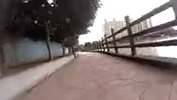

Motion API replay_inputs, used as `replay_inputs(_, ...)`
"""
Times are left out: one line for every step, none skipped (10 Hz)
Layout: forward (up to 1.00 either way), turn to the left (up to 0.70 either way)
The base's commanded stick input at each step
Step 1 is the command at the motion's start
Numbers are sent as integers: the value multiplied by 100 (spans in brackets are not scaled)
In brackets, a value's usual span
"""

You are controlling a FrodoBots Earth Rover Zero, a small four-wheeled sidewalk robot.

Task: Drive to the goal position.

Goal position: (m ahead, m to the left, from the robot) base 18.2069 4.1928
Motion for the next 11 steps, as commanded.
replay_inputs(100, 0)
replay_inputs(100, 0)
replay_inputs(100, 0)
replay_inputs(100, 0)
replay_inputs(100, 0)
replay_inputs(100, 0)
replay_inputs(100, 0)
replay_inputs(100, 0)
replay_inputs(100, 0)
replay_inputs(100, 0)
replay_inputs(100, 0)
